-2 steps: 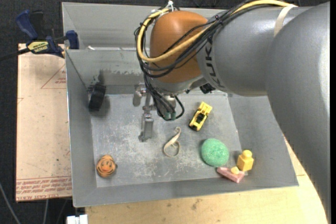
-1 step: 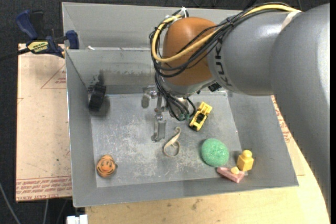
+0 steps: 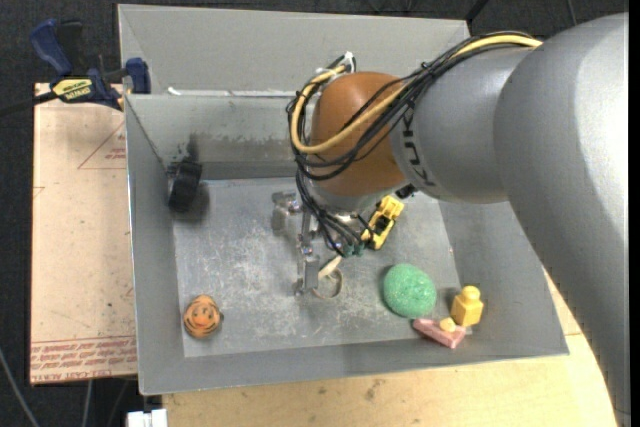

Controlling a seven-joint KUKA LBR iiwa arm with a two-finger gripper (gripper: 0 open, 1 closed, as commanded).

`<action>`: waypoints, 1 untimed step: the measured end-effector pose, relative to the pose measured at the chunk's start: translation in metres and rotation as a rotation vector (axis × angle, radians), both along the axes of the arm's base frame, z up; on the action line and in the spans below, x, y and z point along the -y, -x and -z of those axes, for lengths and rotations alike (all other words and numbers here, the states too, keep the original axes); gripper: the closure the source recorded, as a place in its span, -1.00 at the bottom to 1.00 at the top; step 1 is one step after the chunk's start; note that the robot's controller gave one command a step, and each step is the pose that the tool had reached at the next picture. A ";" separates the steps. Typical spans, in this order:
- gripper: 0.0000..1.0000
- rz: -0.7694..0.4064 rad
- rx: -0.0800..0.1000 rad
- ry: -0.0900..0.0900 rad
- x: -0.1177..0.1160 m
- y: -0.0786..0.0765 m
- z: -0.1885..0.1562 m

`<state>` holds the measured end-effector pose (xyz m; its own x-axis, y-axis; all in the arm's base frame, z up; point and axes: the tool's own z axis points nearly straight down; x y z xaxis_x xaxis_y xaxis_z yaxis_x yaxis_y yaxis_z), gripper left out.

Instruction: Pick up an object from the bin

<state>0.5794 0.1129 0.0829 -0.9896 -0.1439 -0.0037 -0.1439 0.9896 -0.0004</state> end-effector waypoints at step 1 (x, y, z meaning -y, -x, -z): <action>-1.00 0.010 -0.004 -0.002 0.023 -0.036 0.010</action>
Offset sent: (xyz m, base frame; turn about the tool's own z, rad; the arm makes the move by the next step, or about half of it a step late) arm 0.0174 -0.0646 0.0217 0.0540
